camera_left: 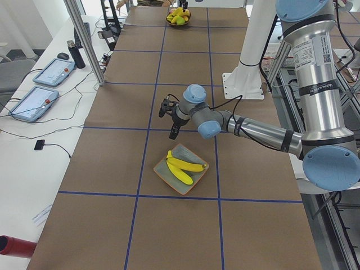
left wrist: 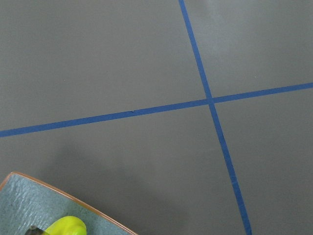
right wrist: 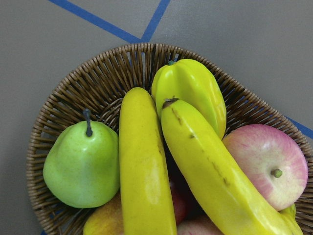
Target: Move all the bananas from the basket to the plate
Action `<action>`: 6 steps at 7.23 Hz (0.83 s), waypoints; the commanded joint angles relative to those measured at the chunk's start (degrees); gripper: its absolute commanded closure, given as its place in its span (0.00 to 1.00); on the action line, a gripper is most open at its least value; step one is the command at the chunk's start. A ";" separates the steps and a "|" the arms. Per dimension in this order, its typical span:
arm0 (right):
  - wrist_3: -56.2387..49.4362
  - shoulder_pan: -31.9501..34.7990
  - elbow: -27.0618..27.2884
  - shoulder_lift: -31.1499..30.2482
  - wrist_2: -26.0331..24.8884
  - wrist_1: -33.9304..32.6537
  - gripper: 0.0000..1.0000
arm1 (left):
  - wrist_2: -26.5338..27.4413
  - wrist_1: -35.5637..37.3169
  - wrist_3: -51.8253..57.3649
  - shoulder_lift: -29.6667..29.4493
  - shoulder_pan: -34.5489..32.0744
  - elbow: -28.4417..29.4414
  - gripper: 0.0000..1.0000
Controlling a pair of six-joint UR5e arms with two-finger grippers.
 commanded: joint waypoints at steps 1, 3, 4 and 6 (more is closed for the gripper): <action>-0.07 -1.49 -0.33 0.05 0.00 0.19 0.18 | 0.00 0.00 -0.06 -0.08 0.00 0.01 0.00; -0.07 -2.55 -3.39 0.05 -0.09 3.94 0.23 | 0.00 0.00 -0.06 -0.17 0.00 0.01 0.00; 0.02 -2.64 -4.80 0.05 0.00 6.32 0.27 | 0.00 0.00 -0.06 -0.17 0.08 0.09 0.00; 2.03 -2.90 -4.03 1.01 0.44 6.43 0.92 | 0.00 0.00 0.02 -0.17 0.08 0.09 0.00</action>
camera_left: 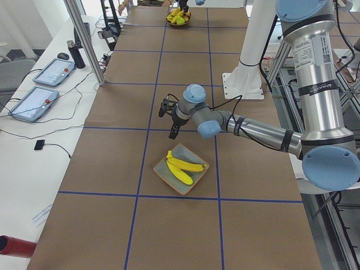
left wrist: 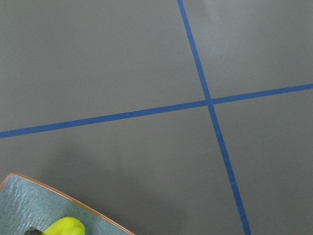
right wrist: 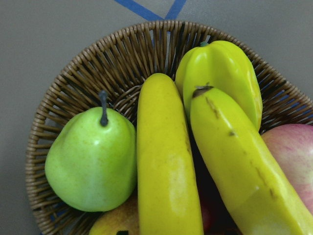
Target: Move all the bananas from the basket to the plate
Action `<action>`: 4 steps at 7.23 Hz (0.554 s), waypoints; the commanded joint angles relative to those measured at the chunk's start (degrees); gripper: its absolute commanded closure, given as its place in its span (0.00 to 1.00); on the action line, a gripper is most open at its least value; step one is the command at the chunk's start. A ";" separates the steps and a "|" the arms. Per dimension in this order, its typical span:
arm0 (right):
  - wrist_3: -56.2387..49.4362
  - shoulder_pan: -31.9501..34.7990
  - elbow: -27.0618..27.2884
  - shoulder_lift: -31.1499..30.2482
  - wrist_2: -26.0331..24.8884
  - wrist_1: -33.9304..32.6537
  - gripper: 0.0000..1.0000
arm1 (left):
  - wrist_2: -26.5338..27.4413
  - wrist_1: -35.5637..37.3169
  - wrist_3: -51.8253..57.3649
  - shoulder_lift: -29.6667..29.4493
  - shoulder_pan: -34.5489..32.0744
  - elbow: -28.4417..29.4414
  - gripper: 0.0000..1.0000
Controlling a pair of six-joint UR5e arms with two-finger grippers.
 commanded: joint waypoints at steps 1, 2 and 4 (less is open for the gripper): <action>0.86 -0.21 0.35 0.87 0.27 0.48 1.00 | 0.00 0.00 -0.01 -0.01 0.01 0.02 0.00; 0.33 -0.21 0.53 0.79 0.27 0.48 1.00 | 0.00 0.00 -0.02 -0.01 0.01 0.02 0.00; 0.07 0.14 3.24 0.00 0.45 0.39 1.00 | 0.00 0.00 -0.02 -0.01 0.01 0.02 0.00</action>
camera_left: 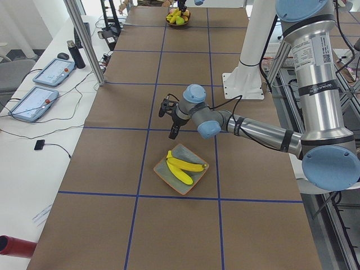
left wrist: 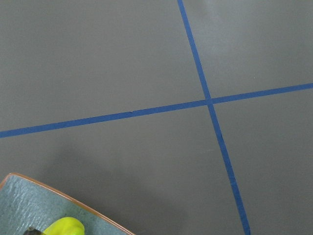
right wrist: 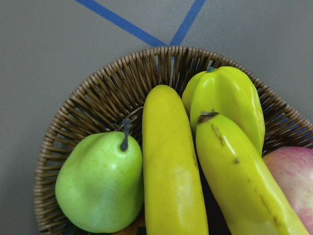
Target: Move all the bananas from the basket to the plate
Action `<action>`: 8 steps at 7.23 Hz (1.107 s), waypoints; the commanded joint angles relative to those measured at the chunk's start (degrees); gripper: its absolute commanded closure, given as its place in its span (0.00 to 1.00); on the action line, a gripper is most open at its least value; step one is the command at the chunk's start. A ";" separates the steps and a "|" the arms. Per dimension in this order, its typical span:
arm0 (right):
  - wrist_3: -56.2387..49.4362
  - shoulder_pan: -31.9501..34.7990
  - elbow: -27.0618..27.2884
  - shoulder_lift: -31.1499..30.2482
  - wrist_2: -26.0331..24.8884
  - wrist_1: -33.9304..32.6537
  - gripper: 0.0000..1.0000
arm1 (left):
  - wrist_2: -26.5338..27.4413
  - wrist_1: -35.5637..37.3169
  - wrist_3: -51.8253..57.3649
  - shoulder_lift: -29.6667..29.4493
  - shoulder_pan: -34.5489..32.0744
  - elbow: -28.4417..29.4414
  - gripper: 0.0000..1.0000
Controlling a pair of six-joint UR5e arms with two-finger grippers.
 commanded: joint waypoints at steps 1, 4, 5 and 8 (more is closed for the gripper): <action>-0.63 1.15 3.08 -0.75 0.10 -0.15 1.00 | 0.00 0.00 0.00 0.00 0.00 0.09 0.00; -2.39 5.99 6.96 -0.50 2.02 -0.59 1.00 | 0.00 0.00 0.00 -0.09 0.09 0.26 0.00; -2.30 6.43 7.40 0.64 2.30 -0.68 1.00 | 0.00 0.00 0.00 -0.09 0.18 0.35 0.00; 4.94 6.26 7.32 7.66 3.35 -3.31 1.00 | 0.09 0.09 -0.44 -1.57 0.26 0.53 0.00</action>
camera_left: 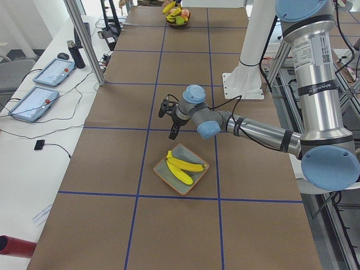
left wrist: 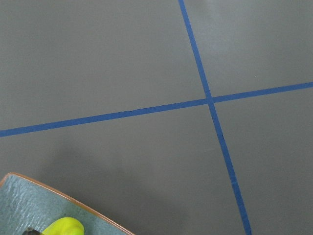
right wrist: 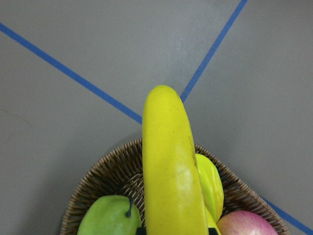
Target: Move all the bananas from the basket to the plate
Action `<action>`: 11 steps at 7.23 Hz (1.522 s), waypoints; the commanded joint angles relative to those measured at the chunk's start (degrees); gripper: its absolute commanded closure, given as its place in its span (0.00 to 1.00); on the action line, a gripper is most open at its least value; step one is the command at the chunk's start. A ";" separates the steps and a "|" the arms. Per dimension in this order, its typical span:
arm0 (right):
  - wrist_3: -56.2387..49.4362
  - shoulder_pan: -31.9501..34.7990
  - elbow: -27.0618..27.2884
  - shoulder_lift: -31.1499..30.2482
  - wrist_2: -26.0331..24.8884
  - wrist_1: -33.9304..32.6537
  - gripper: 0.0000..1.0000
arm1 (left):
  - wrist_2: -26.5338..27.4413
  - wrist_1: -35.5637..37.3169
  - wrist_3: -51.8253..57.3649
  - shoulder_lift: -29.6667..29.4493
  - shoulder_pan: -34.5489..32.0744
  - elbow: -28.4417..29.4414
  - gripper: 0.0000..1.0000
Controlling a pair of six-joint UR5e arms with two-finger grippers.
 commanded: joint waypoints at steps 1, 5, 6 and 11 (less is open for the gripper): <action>9.91 -0.95 0.28 4.33 1.41 -0.67 1.00 | 0.01 0.29 -0.65 -2.20 0.11 0.09 0.00; 31.54 -10.43 9.05 9.08 4.15 -0.31 1.00 | -0.25 0.39 -11.51 -15.97 0.55 1.24 0.00; 34.20 -12.80 10.64 11.01 4.15 -0.22 1.00 | -1.38 0.38 -14.59 -19.40 0.64 1.24 0.00; 58.79 -25.36 13.55 17.79 1.09 15.03 1.00 | -2.98 -0.32 -37.28 -36.65 10.38 2.03 0.00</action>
